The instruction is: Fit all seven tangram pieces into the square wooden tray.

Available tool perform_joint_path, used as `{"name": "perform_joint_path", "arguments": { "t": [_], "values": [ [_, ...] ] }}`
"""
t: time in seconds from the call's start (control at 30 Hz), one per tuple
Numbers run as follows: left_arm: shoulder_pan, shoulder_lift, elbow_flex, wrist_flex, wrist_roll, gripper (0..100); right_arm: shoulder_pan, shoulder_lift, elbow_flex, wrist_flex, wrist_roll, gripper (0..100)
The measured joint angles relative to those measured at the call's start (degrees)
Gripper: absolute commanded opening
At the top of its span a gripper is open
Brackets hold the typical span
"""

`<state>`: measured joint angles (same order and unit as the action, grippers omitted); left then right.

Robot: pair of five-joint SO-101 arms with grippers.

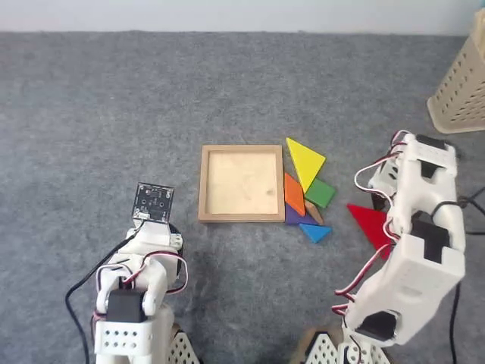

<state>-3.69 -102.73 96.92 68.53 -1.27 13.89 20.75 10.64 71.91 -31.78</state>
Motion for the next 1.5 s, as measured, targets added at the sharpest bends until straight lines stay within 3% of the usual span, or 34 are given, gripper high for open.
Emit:
{"name": "perform_joint_path", "arguments": {
  "t": [0.13, 0.37, 0.5, 0.77, 0.97, 1.5],
  "values": [
    [0.0, 0.0, 0.0, 0.0, 0.0, 1, -2.0, 0.0, -1.5, -0.5, 9.1, 19.7],
    [0.0, 0.0, 0.0, 0.0, 0.0, 1, -9.9, 0.0, -5.5, -0.9, 33.2, 19.5],
    [0.0, 0.0, 0.0, 0.0, 0.0, 1, -14.4, 0.0, -6.3, 1.4, 39.6, 19.5],
    [0.0, 0.0, 0.0, 0.0, 0.0, 1, -4.0, -4.7, -7.6, 4.5, 15.2, 19.9],
    [0.0, 0.0, 0.0, 0.0, 0.0, 1, -3.4, -5.4, -6.0, 4.7, 1.8, 19.9],
    [0.0, 0.0, 0.0, 0.0, 0.0, 1, -2.8, 4.4, -6.1, 3.7, 0.8, 19.8]
  ]
}}
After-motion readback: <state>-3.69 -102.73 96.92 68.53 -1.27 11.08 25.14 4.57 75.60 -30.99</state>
